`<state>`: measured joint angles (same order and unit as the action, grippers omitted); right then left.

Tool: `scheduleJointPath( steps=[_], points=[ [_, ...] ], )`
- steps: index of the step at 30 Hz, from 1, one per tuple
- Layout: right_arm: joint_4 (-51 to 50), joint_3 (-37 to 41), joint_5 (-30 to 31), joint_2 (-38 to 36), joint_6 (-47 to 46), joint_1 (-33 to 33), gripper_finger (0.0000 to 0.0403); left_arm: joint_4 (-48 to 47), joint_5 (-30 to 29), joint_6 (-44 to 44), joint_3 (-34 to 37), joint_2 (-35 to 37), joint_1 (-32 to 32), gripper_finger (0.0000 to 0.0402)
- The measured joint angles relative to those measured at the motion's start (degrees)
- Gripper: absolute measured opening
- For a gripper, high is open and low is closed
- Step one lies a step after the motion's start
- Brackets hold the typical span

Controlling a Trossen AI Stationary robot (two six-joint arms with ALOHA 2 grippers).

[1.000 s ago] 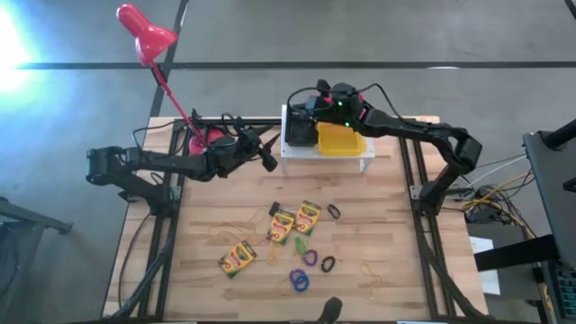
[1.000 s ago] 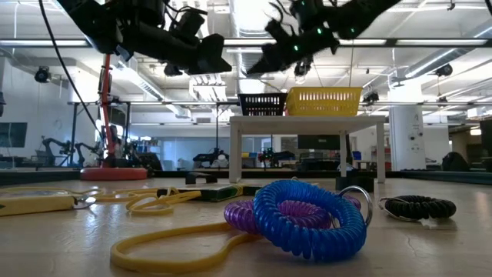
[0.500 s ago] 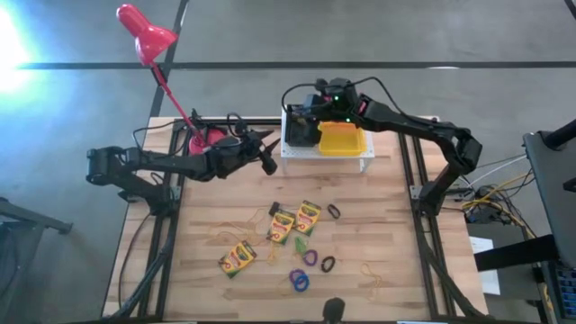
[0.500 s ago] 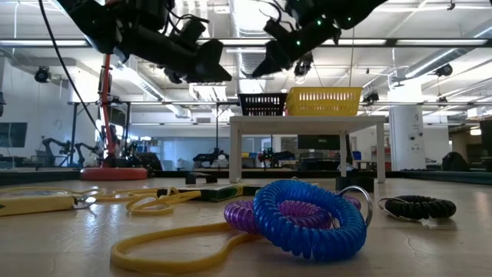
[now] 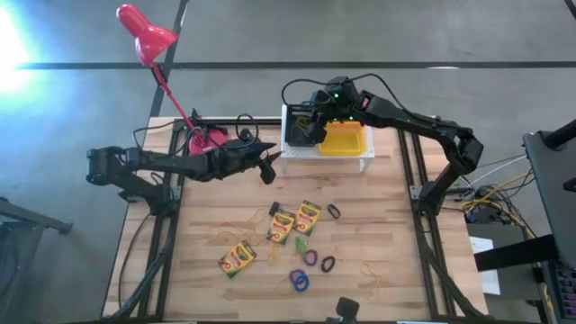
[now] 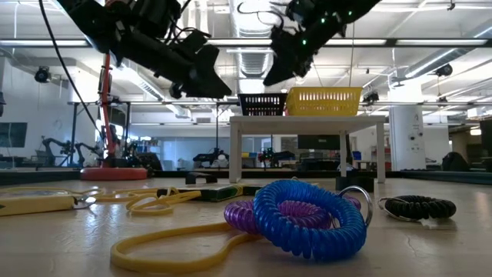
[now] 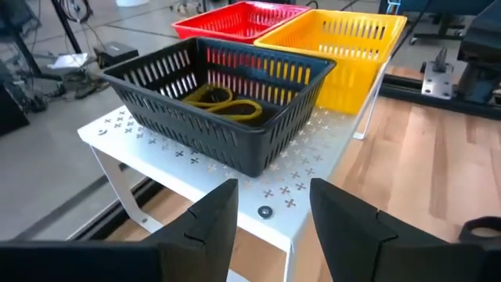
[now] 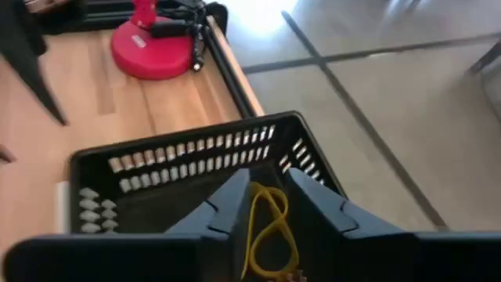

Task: Pick & Place Office Desk Supplies
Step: Put the black rubber band into the black bin on the shelf

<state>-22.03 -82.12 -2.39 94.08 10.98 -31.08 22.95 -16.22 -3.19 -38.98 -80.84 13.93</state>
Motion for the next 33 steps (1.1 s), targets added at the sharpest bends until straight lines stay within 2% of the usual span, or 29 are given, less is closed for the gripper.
scheduleJointPath(
  steps=[6,11,14,20,24,27,30,33],
  points=[
    [-6.1,-0.2,-3.7,-3.9,-1.7,2.9,0.0118,-0.2,0.0,-0.3,0.0,0.0,-1.4,0.0163],
    [-7.6,5.0,-4.3,-6.7,-1.8,12.0,0.0114,0.0,0.4,0.0,0.0,0.0,-3.8,0.0163],
    [-7.8,9.7,-0.1,-8.6,-4.7,19.0,0.0103,0.3,0.4,1.3,0.0,0.0,-4.8,0.0163],
    [-7.8,21.3,13.4,-13.6,-16.5,33.1,0.0076,0.8,0.4,1.9,0.0,0.0,-5.4,0.0163],
    [-7.9,30.2,14.4,-16.3,-27.8,39.8,0.0065,1.3,0.4,2.3,0.0,0.0,-5.4,0.0163],
    [-7.8,36.0,15.0,-17.9,-39.4,42.1,0.0068,1.7,0.4,3.7,0.0,0.0,-5.4,0.0163],
    [-7.5,41.7,16.0,-19.2,-50.5,42.0,0.0088,1.7,0.3,3.8,0.0,0.0,-5.4,0.0163],
    [-2.2,47.1,17.0,-20.2,-54.2,42.0,0.012,1.6,0.3,3.7,0.0,0.0,-5.4,0.0163]
  ],
)
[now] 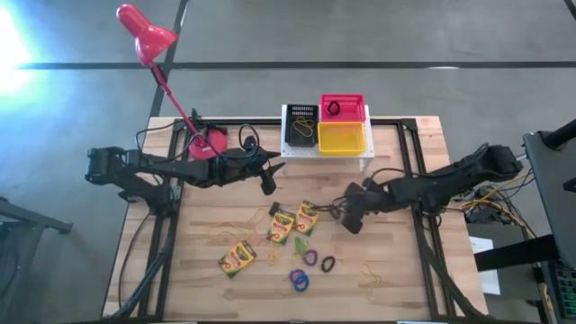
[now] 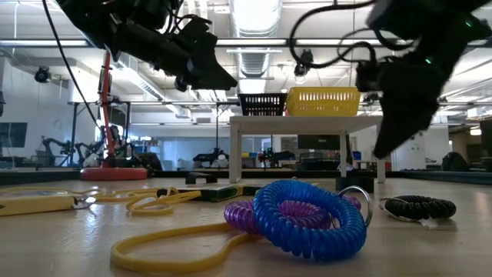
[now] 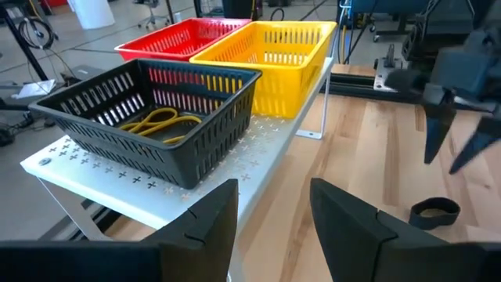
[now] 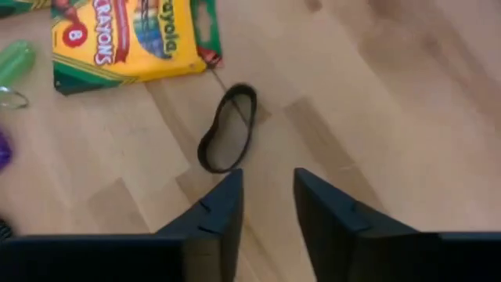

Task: Pick & Place Office Desk Supplies
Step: Put the black rubber band into the black bin on the shelf

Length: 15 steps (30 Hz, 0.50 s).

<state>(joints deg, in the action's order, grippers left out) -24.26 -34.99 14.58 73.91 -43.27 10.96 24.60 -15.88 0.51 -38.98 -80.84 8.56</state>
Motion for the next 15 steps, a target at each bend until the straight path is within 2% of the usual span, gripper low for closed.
scheduleJointPath(
  steps=[5,9,11,15],
  points=[
    [21.0,8.9,2.1,0.7,5.8,0.0,0.0186,0.0,0.1,-0.3,0.0,0.0,0.0,0.0163],
    [35.0,13.0,2.0,4.2,11.6,0.1,0.0219,0.0,0.1,-0.6,0.0,0.0,0.0,0.0163],
    [37.8,13.3,2.5,6.7,13.4,0.1,0.0224,0.0,0.1,-0.9,0.0,0.0,0.0,0.0163],
    [35.5,10.9,3.9,12.0,13.6,0.5,0.0223,-0.3,0.3,-2.5,0.0,0.0,0.0,0.0163]
  ],
)
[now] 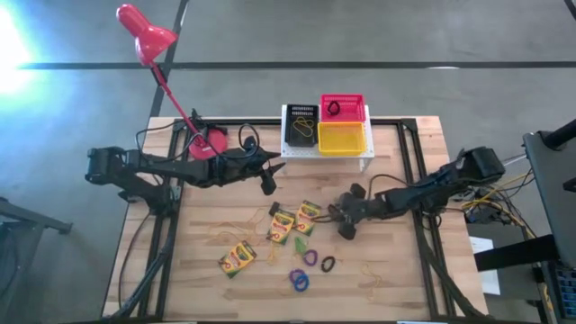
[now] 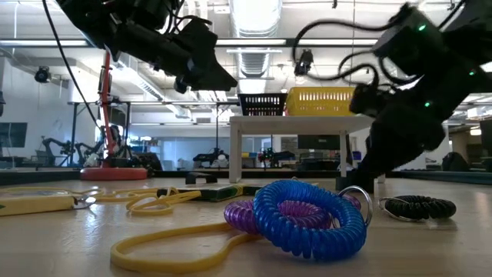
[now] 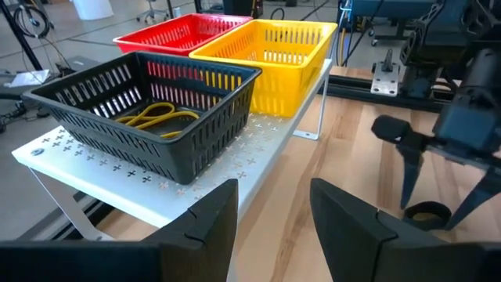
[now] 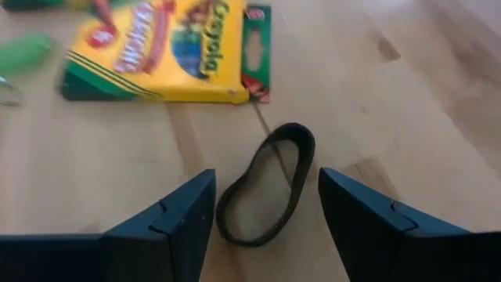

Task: Pick & Place Office Desk Supplies
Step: Put the black rubber band into the black bin on the shelf

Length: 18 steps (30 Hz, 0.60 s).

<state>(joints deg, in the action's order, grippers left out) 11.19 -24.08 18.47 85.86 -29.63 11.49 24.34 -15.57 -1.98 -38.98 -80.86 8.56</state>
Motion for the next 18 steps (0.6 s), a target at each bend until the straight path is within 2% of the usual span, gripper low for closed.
scheduleJointPath(
  steps=[5,11,14,18],
  points=[
    [-7.9,-5.1,2.1,3.7,0.0,1.8,0.0198,0.0,0.2,0.0,0.0,0.0,0.0,0.0163],
    [-15.8,-9.8,0.6,3.0,1.8,3.4,0.011,0.0,0.2,-2.5,0.0,0.0,-0.1,0.0163],
    [-13.0,-11.8,0.6,1.5,7.2,3.2,0.0063,-0.1,0.2,-2.6,0.0,0.0,-0.7,0.0163],
    [-3.6,-13.9,3.8,1.4,19.5,0.7,0.0016,0.1,0.2,-2.6,0.0,0.0,-1.1,0.0163]
  ],
)
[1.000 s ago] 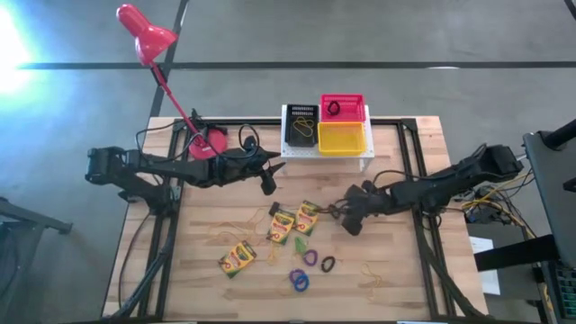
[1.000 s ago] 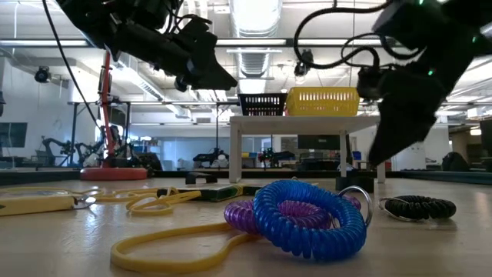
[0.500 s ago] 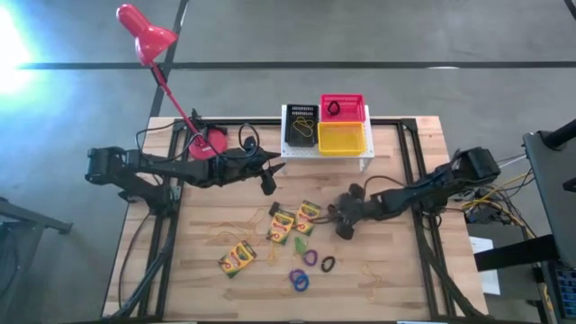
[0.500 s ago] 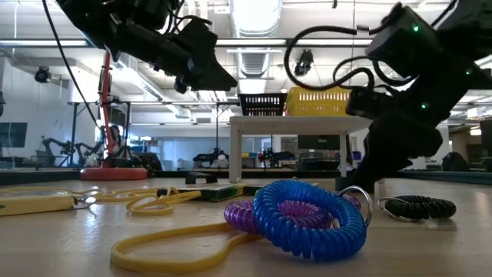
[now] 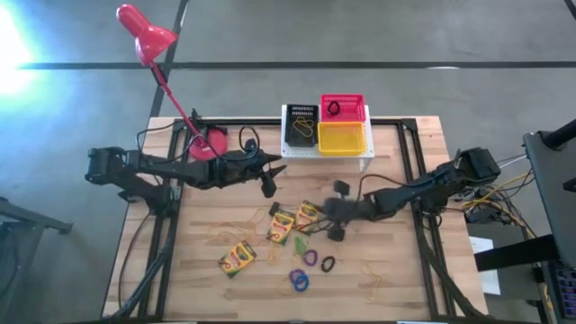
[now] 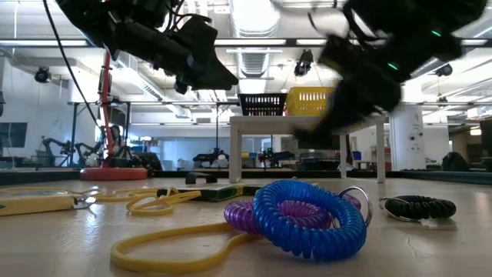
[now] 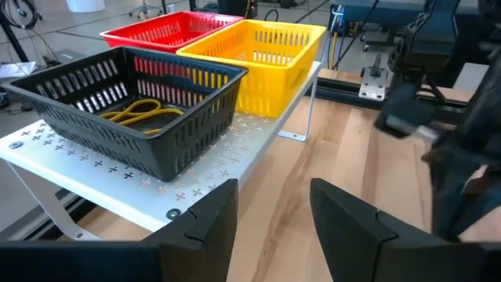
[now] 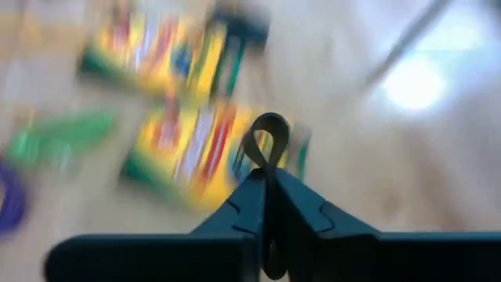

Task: Pick & Place Office Desk Supplies
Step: Put the black rubber band into the black bin on the shelf

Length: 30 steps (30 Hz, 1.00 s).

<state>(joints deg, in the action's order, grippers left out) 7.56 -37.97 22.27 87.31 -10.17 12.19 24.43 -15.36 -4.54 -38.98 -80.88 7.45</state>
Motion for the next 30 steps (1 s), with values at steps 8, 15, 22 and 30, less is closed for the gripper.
scheduleJointPath(
  steps=[8,15,22,30],
  points=[
    [4.6,-15.7,8.8,-1.6,21.3,-11.2,0.0014,-0.3,0.0,0.0,0.0,0.0,-1.0,0.0163],
    [-21.0,-36.9,-9.1,2.0,17.3,-27.3,0.0014,-1.2,0.0,0.0,0.0,0.0,-2.4,0.0163],
    [-40.3,-52.1,-22.6,11.8,14.8,-36.6,0.0051,-1.8,0.0,0.0,0.0,0.0,-2.5,0.0163],
    [-46.8,-60.2,-22.0,17.8,16.1,-38.5,0.0118,-2.3,0.0,0.0,0.0,0.0,-2.5,0.0163]
  ],
)
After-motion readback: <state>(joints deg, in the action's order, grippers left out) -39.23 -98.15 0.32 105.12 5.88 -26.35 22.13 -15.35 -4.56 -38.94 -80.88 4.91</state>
